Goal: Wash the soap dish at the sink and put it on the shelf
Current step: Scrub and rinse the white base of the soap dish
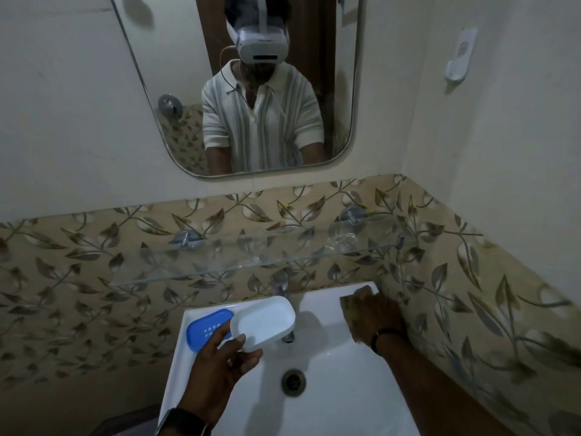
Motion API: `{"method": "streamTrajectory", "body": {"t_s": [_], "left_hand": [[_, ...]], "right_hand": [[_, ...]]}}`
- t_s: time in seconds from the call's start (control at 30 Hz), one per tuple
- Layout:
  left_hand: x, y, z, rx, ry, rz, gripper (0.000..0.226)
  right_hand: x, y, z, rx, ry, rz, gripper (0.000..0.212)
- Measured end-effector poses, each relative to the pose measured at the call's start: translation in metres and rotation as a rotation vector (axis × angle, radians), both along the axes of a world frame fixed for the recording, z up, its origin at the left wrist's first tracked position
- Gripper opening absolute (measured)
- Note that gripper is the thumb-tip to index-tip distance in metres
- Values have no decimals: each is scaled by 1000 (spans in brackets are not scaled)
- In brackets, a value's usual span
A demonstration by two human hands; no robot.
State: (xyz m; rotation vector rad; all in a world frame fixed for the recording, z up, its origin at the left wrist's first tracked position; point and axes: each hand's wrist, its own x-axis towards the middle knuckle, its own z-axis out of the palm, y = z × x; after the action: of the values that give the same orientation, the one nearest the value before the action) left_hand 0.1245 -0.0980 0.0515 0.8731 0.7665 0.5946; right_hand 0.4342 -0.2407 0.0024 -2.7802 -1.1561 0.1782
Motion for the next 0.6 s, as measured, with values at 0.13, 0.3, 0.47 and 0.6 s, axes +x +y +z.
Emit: {"method": "streamTrajectory", "body": {"t_s": [0.13,0.3,0.47,0.6], "left_hand": [[-14,-1,0,8,27,7,51],[-20,-1,5,27,22,4,49],[-5,-1,7,28,26,22,40],[9,-5,8,33,3,67,40]], "right_hand": [[-3,-6,-38,-61,-80,53,47],[5,4,-24,109,-66,27,22],[-28,8,4,793,144,-163,13],[-84,12,52,1176,103,-42,15]]}}
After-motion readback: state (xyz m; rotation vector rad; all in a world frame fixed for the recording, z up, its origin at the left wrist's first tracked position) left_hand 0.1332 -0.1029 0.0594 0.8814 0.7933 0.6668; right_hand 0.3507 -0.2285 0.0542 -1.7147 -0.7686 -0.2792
